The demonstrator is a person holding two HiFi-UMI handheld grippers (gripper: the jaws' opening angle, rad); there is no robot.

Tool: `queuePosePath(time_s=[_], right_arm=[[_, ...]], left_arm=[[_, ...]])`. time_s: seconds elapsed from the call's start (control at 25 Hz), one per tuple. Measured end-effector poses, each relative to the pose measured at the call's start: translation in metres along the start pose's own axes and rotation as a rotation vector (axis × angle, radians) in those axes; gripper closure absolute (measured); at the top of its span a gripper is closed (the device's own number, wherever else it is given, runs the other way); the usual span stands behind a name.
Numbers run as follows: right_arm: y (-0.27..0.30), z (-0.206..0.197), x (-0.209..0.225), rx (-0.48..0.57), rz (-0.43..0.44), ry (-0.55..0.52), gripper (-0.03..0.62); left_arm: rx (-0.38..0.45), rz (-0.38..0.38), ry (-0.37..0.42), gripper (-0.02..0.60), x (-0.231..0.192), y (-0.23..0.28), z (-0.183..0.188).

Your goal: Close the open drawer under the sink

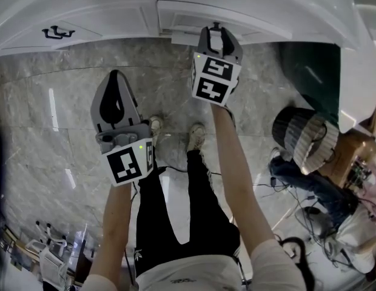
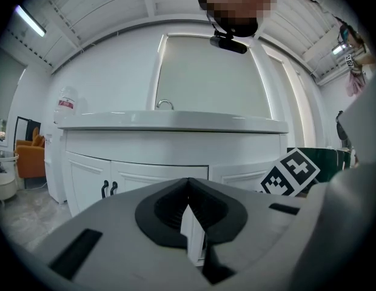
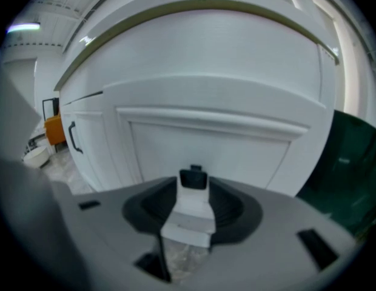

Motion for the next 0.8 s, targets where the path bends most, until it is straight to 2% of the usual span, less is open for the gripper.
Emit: queuePosePath(time_s=[0.08, 0.32, 0.52, 0.68, 0.8], right_arm=[[-0.001, 0.001, -0.001, 0.004, 0.004, -0.002, 0.414], [-0.024, 0.014, -0.003, 0.037, -0.016, 0.036, 0.41], [-0.065, 0.048, -0.018, 0.075, 0.002, 0.034, 0.411], [-0.122, 0.078, -0.036, 0.106, 0.012, 0.011, 0.411], [-0.161, 0.105, -0.045, 0.136, 0.033, 0.02, 0.418]], left_arm=[[-0.003, 0.009, 0.0, 0.56, -0.003, -0.004, -0.001], [0.016, 0.003, 0.002, 0.56, -0.004, -0.013, 0.016], [0.094, -0.006, -0.019, 0.56, 0.002, -0.018, 0.064], [0.112, -0.003, -0.059, 0.56, 0.005, -0.036, 0.108], [0.142, -0.029, -0.079, 0.56, 0.014, -0.051, 0.151]])
Point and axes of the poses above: the fingertips, and each gripper's own axes: y forward along the fingers, x to its right, z out of its top, the point moved 5 cm from there along -y, backward along the fingers, and after that the axes turned 12 degrees about z, right-handed, at the moved point
